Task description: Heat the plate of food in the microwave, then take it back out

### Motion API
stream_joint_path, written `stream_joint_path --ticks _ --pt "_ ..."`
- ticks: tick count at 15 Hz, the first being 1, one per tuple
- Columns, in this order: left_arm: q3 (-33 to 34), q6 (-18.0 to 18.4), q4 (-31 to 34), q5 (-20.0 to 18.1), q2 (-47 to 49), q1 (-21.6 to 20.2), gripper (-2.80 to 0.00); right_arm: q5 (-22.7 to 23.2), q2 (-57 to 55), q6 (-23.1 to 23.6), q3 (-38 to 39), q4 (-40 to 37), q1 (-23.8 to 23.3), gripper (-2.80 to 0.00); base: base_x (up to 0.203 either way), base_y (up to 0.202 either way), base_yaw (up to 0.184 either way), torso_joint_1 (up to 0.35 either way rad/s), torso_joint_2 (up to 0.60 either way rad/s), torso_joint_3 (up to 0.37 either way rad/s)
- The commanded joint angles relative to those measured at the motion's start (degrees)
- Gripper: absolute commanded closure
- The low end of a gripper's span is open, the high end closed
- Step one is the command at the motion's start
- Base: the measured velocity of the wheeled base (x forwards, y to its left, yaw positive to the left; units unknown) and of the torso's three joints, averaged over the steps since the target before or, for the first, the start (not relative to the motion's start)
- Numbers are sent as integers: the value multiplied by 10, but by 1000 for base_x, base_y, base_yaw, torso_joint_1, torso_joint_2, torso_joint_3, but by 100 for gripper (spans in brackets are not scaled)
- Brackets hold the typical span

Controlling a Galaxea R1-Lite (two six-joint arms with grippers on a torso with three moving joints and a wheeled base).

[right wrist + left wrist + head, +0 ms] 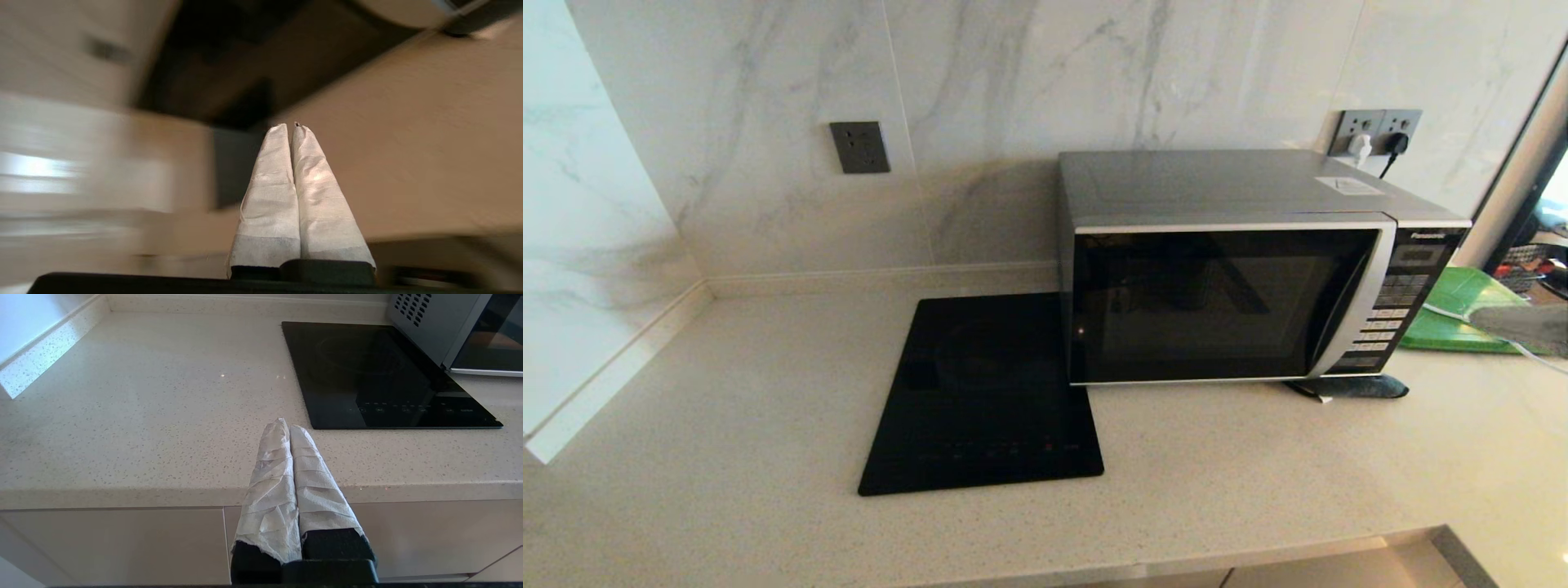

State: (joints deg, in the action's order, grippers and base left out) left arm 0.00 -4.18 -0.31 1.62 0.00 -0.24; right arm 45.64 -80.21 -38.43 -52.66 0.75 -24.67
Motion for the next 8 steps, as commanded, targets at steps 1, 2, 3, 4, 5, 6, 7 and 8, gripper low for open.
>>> stream_joint_path --ticks 1,2,3,4,5,6,7,8 --pt "0 0 0 0 1 0 0 -171 142 138 52 -45 73 0 0 0 0 0 0 0" --pt "0 0 0 0 1 0 0 -238 181 174 73 -52 105 0 0 0 0 0 0 0" --pt "0 0 0 0 1 0 0 -289 222 196 91 -57 135 0 0 0 0 0 0 0" --pt "0 0 0 0 1 0 0 -323 263 208 105 -60 160 0 0 0 0 0 0 0" --pt "0 0 0 0 1 0 0 -351 309 215 120 -63 185 0 0 0 0 0 0 0" --pt "0 0 0 0 1 0 0 -377 354 221 138 -64 211 0 0 0 0 0 0 0" --pt "0 0 0 0 1 0 0 -398 397 227 157 -65 228 0 0 0 0 0 0 0" --pt "0 0 0 0 1 0 0 -415 443 239 182 -65 240 0 0 0 0 0 0 0"
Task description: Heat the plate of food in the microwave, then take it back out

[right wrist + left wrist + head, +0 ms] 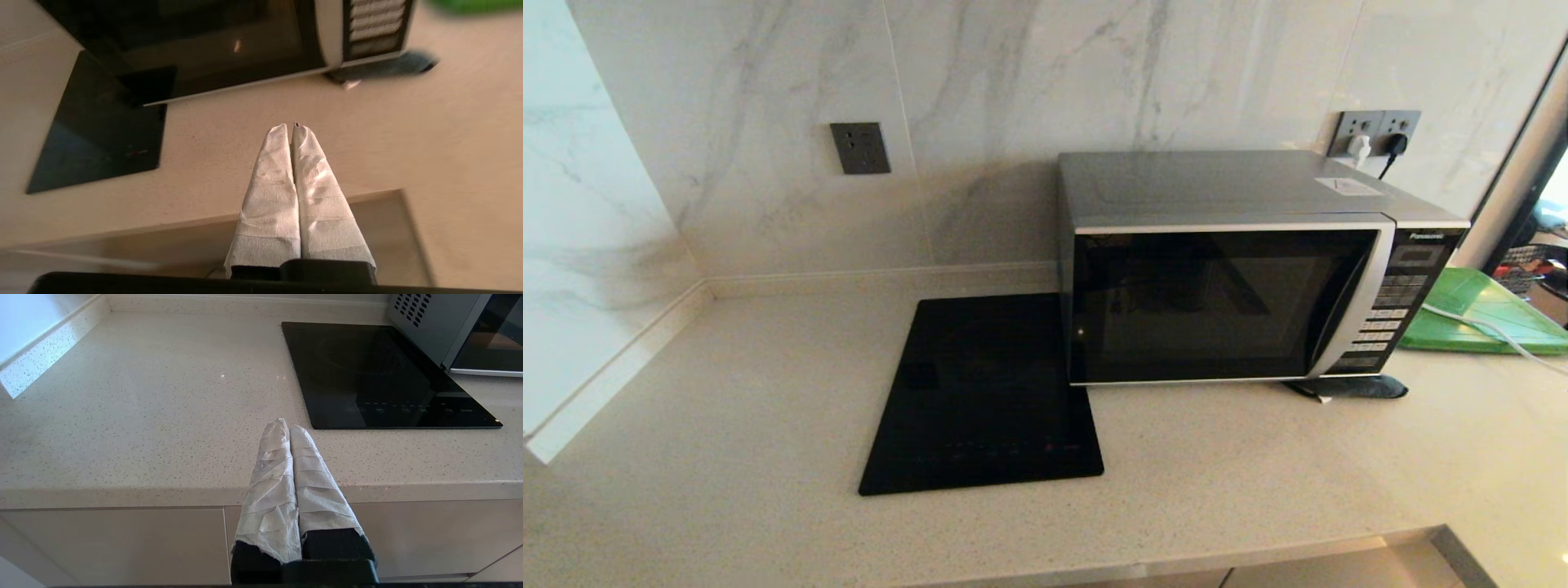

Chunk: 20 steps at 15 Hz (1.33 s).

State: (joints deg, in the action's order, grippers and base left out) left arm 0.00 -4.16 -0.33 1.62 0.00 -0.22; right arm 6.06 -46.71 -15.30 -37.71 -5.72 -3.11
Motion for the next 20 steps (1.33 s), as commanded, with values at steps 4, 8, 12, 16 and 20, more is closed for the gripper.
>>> stream_joint_path --ticks 4,8,12,16,20 --pt "0 -1 0 0 1 0 0 -52 272 37 126 -7 40 0 0 0 0 0 0 0" --pt "0 -1 0 0 1 0 0 -54 387 39 137 -82 41 0 0 0 0 0 0 0" --pt "0 -1 0 0 0 0 0 -33 468 62 173 -119 35 0 0 0 0 0 0 0" --pt "0 -1 0 0 1 0 0 -31 467 74 232 -116 35 0 0 0 0 0 0 0" --pt "0 -1 0 0 1 0 0 -45 467 128 348 26 35 0 0 0 0 0 0 0"
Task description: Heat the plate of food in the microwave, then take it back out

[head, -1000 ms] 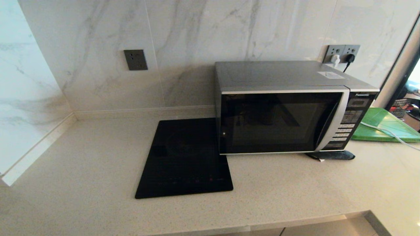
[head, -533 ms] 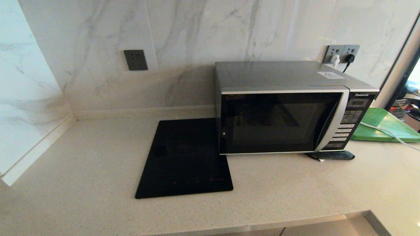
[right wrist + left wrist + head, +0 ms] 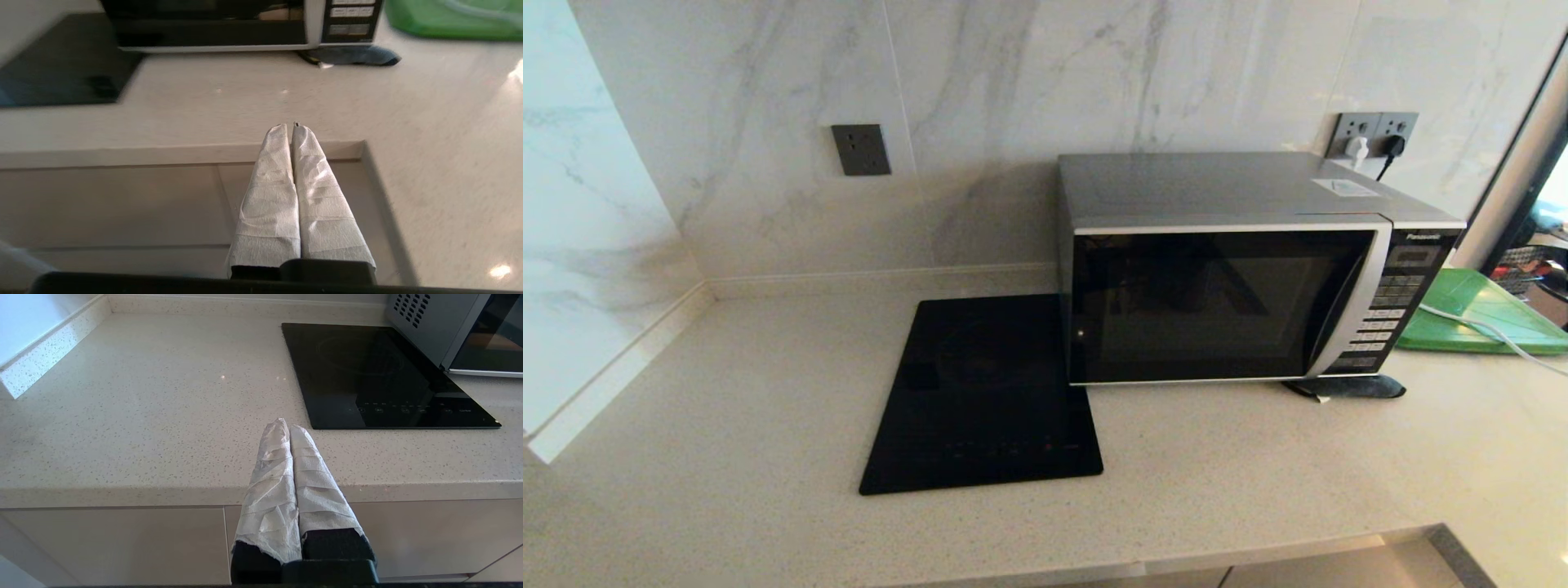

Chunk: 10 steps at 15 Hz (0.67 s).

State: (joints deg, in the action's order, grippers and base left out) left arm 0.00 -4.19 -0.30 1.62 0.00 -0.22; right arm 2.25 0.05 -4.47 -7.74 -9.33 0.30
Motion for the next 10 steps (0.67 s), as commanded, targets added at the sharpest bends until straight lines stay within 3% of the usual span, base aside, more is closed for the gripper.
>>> stream_joint_path --ticks 1,7,10 --pt "0 0 0 0 1 0 0 -16 -1 46 74 113 0 0 0 0 0 0 0 0" --pt "0 0 0 0 1 0 0 -23 -1 59 79 115 0 0 0 0 0 0 0 0" --pt "0 0 0 0 1 0 0 -28 -1 3 66 59 0 0 0 0 0 0 0 0"
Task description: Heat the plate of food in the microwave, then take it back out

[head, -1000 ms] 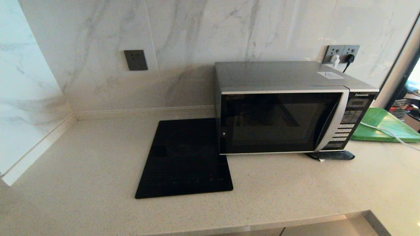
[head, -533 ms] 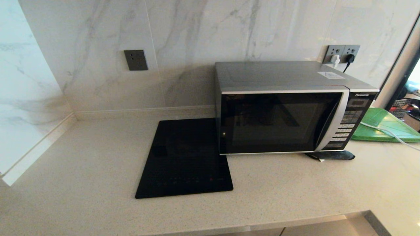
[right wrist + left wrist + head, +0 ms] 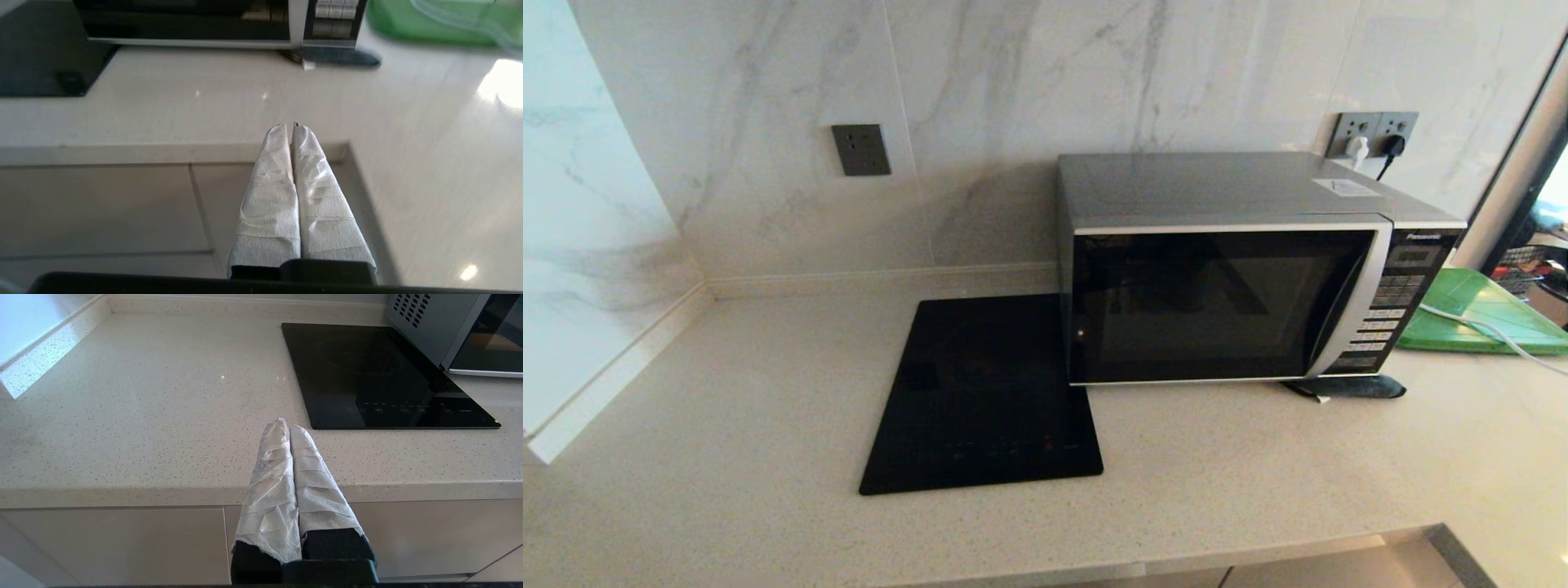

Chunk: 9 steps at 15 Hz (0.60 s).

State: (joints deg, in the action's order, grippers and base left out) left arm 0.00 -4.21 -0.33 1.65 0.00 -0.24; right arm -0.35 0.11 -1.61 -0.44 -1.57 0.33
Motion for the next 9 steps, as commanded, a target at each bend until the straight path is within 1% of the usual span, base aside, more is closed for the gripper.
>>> stream_joint_path --ticks 1,5,9 --pt "0 0 0 0 1 0 0 -7 -2 -28 -7 -19 0 0 0 0 0 0 0 0" --pt "0 0 0 0 1 0 0 -8 -1 -31 -7 -19 0 0 0 0 0 0 0 0" --pt "0 0 0 0 1 0 0 -18 -2 -55 -7 -18 0 0 0 0 0 0 0 0"
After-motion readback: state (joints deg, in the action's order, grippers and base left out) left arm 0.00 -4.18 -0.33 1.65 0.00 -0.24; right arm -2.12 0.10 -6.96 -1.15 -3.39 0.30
